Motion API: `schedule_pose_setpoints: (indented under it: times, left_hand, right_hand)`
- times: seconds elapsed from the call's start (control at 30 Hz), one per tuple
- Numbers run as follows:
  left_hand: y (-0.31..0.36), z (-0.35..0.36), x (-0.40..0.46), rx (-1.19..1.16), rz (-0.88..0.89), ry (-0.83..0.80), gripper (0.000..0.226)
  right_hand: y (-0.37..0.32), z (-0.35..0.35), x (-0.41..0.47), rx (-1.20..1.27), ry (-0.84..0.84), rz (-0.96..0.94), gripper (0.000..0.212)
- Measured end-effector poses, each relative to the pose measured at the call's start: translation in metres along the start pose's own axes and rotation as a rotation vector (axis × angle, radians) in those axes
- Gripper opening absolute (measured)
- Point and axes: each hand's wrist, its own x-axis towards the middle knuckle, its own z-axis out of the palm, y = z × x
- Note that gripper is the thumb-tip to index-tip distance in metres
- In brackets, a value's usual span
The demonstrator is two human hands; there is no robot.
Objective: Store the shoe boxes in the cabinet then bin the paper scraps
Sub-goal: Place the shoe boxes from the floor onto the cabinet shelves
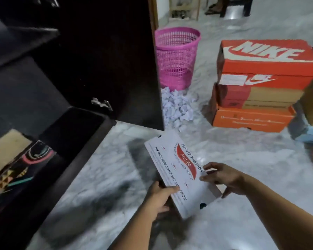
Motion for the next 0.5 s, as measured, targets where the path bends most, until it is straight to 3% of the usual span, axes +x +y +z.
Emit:
schedule_pose_setpoints:
  times: [0.17,0.33,0.5]
  left_hand:
    - [-0.022,-0.077,-0.005,-0.070,0.056,0.165,0.029]
    - [-0.011,-0.148,0.010,-0.143,0.283,0.427,0.033]
    - [0.016,-0.200,0.031,-0.113,0.455,0.712,0.081]
  right_hand:
    - [-0.051,0.068,0.041,-0.104,-0.129,-0.006,0.025]
    - [-0.129,0.155,0.080,-0.186,0.015,-0.231,0.018]
    - [-0.187,0.218,0.095,-0.271,0.252,-0.547,0.023]
